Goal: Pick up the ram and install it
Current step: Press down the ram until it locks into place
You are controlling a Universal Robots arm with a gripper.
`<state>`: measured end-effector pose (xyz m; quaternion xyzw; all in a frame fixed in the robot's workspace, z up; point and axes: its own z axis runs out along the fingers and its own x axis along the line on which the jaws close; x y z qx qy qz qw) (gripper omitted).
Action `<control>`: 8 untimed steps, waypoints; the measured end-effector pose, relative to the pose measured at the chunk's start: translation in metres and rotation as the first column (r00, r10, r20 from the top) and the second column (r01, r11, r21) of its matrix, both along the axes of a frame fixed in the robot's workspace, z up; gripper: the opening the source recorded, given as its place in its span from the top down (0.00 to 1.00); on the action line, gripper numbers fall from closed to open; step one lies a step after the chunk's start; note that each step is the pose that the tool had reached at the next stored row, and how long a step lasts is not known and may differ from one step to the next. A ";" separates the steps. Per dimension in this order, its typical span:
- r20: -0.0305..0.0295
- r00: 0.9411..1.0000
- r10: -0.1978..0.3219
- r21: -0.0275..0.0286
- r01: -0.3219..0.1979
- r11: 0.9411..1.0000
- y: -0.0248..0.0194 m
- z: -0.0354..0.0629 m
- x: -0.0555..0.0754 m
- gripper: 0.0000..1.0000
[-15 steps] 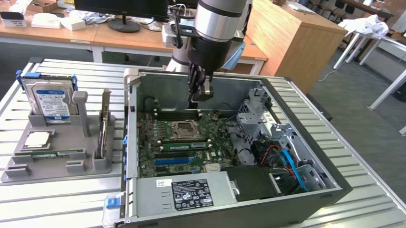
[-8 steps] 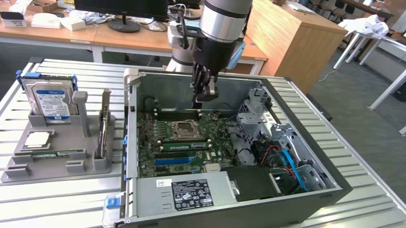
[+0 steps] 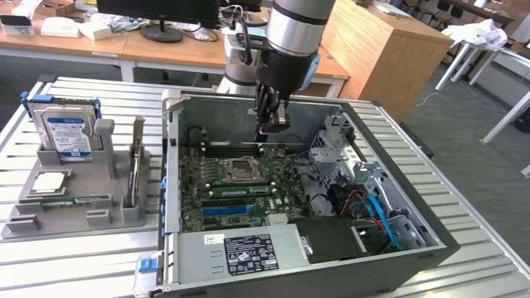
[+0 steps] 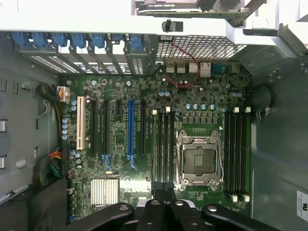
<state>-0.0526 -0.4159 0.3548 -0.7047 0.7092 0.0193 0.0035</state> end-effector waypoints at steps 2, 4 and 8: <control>0.000 1.000 0.000 0.000 0.000 1.000 0.0000 0.0000 0.001 0.90; 0.000 1.000 0.000 0.000 0.000 1.000 0.0000 0.0000 0.002 0.90; 0.000 1.000 0.000 0.000 0.000 1.000 0.0000 0.0000 0.002 0.90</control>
